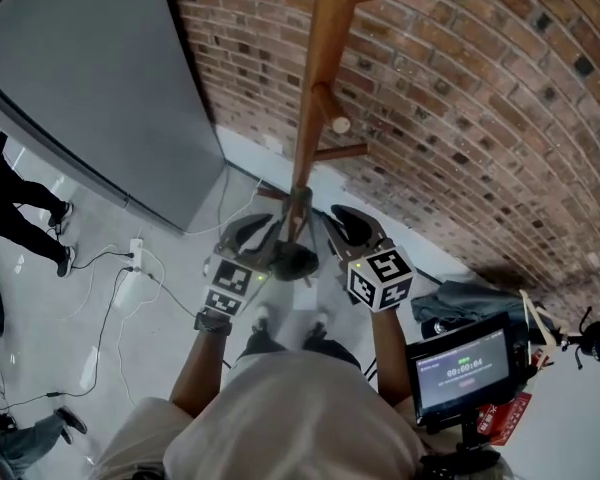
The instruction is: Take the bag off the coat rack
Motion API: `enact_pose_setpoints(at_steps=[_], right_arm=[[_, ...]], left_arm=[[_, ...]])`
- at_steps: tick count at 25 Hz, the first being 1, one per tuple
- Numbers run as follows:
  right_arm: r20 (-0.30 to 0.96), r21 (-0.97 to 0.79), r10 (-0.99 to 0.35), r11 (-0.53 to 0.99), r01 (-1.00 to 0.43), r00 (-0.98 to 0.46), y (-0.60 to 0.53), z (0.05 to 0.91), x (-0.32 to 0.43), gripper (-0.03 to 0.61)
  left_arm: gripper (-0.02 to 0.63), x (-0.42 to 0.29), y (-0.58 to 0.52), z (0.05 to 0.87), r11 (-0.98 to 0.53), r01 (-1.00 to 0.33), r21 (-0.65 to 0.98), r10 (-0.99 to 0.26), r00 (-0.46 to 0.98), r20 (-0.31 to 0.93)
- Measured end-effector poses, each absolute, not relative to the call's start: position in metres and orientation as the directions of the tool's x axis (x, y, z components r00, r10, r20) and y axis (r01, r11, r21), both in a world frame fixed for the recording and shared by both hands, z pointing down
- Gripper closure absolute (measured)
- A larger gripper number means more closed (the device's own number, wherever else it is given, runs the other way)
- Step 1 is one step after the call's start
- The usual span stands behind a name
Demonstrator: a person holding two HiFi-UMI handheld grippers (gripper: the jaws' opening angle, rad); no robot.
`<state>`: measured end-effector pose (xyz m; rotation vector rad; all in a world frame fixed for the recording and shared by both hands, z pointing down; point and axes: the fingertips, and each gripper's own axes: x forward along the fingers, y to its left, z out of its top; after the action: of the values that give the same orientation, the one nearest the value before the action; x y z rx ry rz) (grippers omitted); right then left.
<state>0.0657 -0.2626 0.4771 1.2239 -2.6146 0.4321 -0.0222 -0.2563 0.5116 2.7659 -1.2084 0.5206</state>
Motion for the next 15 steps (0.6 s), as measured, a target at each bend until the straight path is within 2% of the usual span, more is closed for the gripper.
enact_pose_setpoints(at_steps=[4, 15], right_arm=[[0.359, -0.176, -0.672, 0.632, -0.754, -0.648, -0.267, 0.495, 0.056, 0.456], [0.415, -0.190, -0.640, 0.634, -0.750, -0.647, -0.275, 0.528, 0.035, 0.433]], left_arm=[[0.548, -0.015, -0.263, 0.539, -0.702, -0.710, -0.047, -0.670, 0.637, 0.380], [0.485, -0.006, -0.279, 0.584, -0.698, -0.715, -0.026, -0.651, 0.620, 0.438]])
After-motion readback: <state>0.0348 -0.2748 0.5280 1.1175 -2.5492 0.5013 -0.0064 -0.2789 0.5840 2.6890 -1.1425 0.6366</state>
